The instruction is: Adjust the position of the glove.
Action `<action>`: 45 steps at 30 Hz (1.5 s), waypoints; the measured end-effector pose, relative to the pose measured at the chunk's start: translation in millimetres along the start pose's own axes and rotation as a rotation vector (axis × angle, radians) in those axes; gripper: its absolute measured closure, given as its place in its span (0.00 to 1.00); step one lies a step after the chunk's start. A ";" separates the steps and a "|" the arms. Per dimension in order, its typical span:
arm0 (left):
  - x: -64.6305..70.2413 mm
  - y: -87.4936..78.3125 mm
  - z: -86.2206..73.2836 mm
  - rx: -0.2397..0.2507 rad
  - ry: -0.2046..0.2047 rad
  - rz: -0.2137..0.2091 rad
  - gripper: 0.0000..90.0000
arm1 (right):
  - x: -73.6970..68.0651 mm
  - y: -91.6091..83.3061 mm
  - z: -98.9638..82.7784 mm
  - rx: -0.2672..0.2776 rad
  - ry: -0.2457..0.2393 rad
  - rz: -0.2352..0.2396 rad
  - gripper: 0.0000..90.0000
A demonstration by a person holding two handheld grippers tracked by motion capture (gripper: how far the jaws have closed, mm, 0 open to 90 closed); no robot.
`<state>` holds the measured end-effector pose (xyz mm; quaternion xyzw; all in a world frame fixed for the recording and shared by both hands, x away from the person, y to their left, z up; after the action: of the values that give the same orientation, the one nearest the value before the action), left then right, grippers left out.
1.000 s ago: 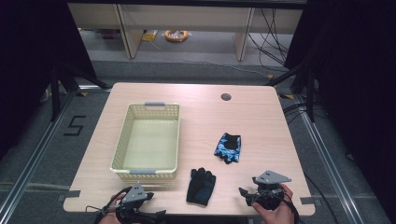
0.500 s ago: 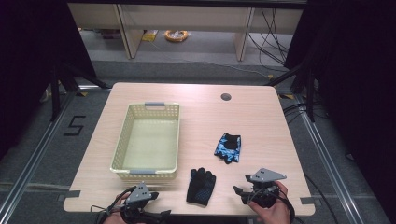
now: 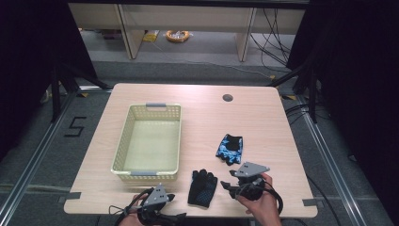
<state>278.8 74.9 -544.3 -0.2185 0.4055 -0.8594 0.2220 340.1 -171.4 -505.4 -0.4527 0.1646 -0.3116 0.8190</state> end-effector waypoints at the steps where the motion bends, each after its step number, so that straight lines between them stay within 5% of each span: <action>1: 0.8 1.4 0.9 -0.002 0.007 0.004 0.28 | -1.4 4.7 7.6 -0.005 -0.026 0.003 0.56; 2: 3.7 5.0 3.9 0.016 -0.012 -0.004 0.28 | -2.6 6.6 10.4 -0.007 -0.025 0.013 0.57; 6: 1.5 7.4 7.0 -0.002 0.021 0.018 0.31 | -2.5 13.6 21.7 -0.015 -0.053 0.020 0.61; 11: -0.3 9.3 15.1 0.022 -0.008 0.018 0.34 | -0.7 28.5 35.2 -0.028 -0.069 0.024 0.65; 18: -0.7 19.0 28.9 0.042 0.035 0.052 0.35 | -1.7 50.6 45.7 -0.094 -0.081 0.052 0.71; 20: -1.1 20.2 28.7 0.007 0.044 0.046 0.35 | 0.3 53.3 46.2 -0.122 -0.093 0.054 0.71; 21: 0.3 23.3 31.0 0.034 0.036 0.057 0.35 | 1.2 56.8 46.9 -0.116 -0.101 0.050 0.71; 23: 0.8 27.2 30.2 -0.011 0.077 0.081 0.35 | 2.8 59.6 46.2 -0.141 -0.088 0.064 0.70; 27: 3.4 33.1 30.4 -0.026 0.068 0.081 0.35 | 3.5 64.3 44.9 -0.152 -0.073 0.071 0.71; 31: 3.6 34.1 31.5 -0.021 0.125 0.097 0.48 | 2.2 67.7 43.1 -0.160 -0.076 0.096 0.76; 34: 3.0 34.0 30.7 -0.023 0.132 0.102 0.55 | -1.0 69.1 40.8 -0.129 -0.039 0.100 0.84; 36: 1.8 33.3 29.9 -0.025 0.139 0.108 0.59 | 0.7 69.6 40.2 -0.113 -0.056 0.120 0.86; 37: -0.7 32.4 29.6 -0.033 0.140 0.114 0.69 | 0.3 65.9 37.6 -0.132 -0.008 0.145 0.92; 39: 0.7 32.2 29.5 -0.017 0.112 0.097 0.72 | 1.1 66.0 36.9 -0.129 -0.011 0.147 0.95; 40: -2.7 30.1 29.3 -0.031 0.144 0.128 0.78 | 1.7 64.5 35.4 -0.121 -0.006 0.153 1.00; 44: 0.4 28.0 30.7 -0.018 0.121 0.129 0.85 | 1.6 59.7 32.7 -0.080 0.052 0.174 1.00; 45: -2.4 25.7 31.3 -0.031 0.153 0.145 0.85 | 1.2 56.5 32.1 -0.080 0.056 0.185 1.00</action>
<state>303.4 42.7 -547.1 -0.1259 0.4492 -0.8489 0.2486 379.1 -129.3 -535.9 -0.4590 0.2409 -0.2402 0.8207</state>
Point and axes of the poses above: each handheld gripper's, and its own axes: y roughly forward along the jaws, z roughly out of its top, x roughly to its right, the point moved 5 cm from there along y, roughly forward along the jaws, and after that the axes turned 15 degrees about -x, right-handed, at the moved point
